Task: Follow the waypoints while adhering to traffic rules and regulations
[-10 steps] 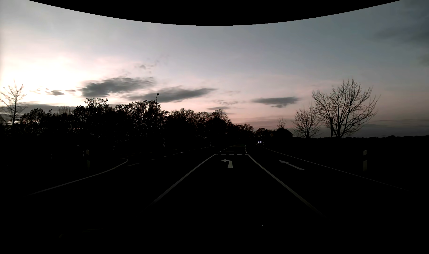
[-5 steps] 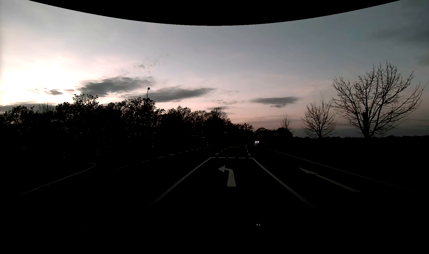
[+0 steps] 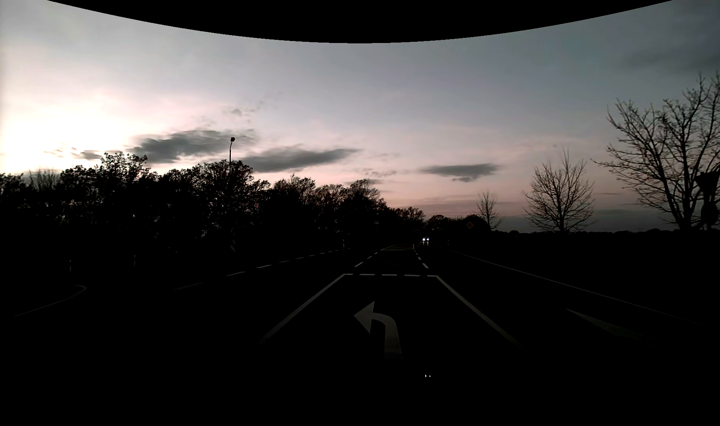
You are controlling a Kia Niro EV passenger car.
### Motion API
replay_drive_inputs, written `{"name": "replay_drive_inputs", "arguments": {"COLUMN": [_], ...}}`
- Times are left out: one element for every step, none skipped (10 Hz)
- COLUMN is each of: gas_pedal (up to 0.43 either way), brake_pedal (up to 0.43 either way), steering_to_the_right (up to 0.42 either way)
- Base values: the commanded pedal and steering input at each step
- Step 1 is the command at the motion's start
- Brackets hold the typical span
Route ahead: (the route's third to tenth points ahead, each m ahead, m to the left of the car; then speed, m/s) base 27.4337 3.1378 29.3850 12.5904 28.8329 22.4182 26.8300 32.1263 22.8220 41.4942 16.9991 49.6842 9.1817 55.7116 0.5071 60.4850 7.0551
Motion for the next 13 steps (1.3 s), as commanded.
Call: {"name": "replay_drive_inputs", "arguments": {"gas_pedal": [0.0,0.0,0.0,0.0,0.0,0.0,0.0,0.0,0.0,0.0,0.0,0.0,0.0], "brake_pedal": [0.256,0.256,0.256,0.256,0.256,0.25,0.25,0.25,0.25,0.25,0.25,0.25,0.25], "steering_to_the_right": [0.011,0.012,0.013,0.014,0.014,0.014,0.014,0.014,0.014,0.016,0.018,0.018,0.018]}}
